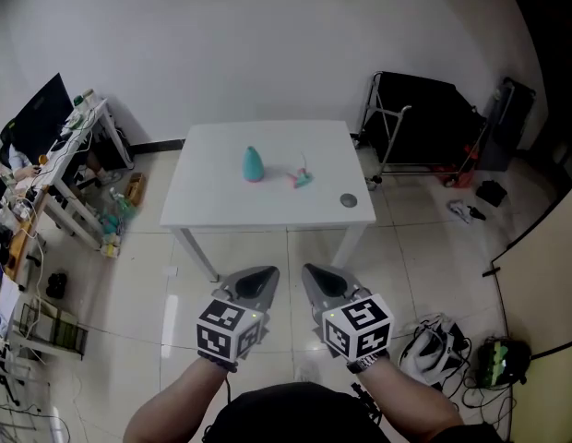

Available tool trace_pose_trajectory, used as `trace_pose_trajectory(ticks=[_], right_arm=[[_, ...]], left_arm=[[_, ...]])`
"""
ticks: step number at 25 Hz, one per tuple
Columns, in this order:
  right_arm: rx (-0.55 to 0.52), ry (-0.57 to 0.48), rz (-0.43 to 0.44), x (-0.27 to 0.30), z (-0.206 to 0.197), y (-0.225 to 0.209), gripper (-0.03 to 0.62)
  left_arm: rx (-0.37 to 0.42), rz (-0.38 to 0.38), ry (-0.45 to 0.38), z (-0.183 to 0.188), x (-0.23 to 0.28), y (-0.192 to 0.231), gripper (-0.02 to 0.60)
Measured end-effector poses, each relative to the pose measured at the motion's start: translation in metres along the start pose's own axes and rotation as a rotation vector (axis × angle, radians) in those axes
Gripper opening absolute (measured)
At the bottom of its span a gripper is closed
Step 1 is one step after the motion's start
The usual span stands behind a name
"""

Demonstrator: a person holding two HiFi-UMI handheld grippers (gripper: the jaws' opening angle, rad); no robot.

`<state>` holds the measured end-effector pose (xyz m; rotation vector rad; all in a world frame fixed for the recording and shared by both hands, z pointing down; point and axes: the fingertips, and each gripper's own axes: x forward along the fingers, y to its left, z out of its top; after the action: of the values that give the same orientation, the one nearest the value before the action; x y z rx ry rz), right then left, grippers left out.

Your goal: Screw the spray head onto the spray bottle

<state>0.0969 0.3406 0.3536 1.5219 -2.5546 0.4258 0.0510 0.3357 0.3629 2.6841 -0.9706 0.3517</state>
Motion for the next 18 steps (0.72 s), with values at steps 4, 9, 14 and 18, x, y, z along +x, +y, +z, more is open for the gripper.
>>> trace_pose_trajectory(ticks=[4,9,14,18], right_arm=[[-0.004,0.009,0.02,0.004,0.003,-0.021,-0.009],[-0.01,0.024,0.042,0.006,0.002,-0.04,-0.009],[-0.008,0.026,0.053,0.012,0.004,-0.049,-0.009],[-0.008,0.034,0.05,0.018,0.0,-0.053,-0.009]], left_arm=[[-0.006,0.02,0.007,0.005,0.021,0.0,0.015],[-0.012,0.044,0.005,0.008,0.039,-0.001,0.015],[-0.016,0.056,0.011,0.01,0.047,0.002,0.015],[-0.02,0.055,0.01,0.007,0.052,0.008,0.015]])
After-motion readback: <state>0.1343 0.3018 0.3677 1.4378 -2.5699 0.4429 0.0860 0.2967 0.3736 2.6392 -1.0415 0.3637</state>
